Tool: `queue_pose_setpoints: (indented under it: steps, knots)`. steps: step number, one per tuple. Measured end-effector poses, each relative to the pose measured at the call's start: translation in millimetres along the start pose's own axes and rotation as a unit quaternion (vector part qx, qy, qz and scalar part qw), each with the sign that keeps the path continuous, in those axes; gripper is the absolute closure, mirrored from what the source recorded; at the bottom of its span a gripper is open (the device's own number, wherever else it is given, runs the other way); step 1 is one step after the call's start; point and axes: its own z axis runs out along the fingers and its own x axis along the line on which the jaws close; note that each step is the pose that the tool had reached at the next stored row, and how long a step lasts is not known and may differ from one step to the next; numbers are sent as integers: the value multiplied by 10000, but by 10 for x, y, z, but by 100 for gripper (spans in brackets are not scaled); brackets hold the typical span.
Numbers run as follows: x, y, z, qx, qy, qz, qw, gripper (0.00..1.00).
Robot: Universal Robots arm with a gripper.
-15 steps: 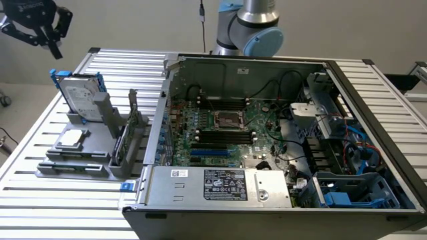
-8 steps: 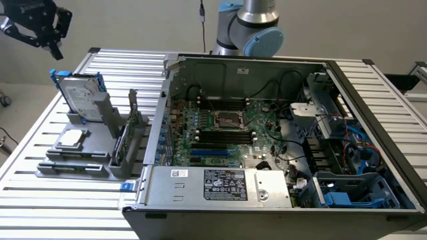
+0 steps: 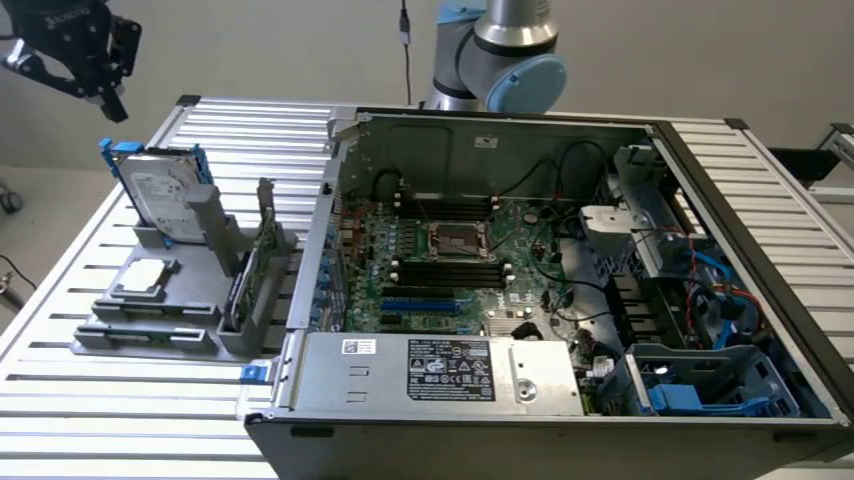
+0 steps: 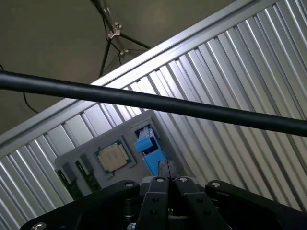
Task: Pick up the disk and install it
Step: 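Pick up the disk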
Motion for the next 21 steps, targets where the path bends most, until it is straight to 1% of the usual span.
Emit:
queue_pose_setpoints:
  steps: [2,5,8,10,13,16,19,21]
  knots:
    - [0,0,6,4,4,-179,9998,89]
    - [0,0,15,11,11,-452,9990,89]
    - [1,0,23,17,18,-725,9974,89]
    - [1,0,29,21,22,-907,9959,89]
    - [1,0,37,26,28,-1178,9930,89]
    - [1,-1,43,25,34,-1445,9895,89]
    - [1,-1,47,22,40,-1717,9851,89]
    - [1,0,49,19,44,-1896,9819,89]
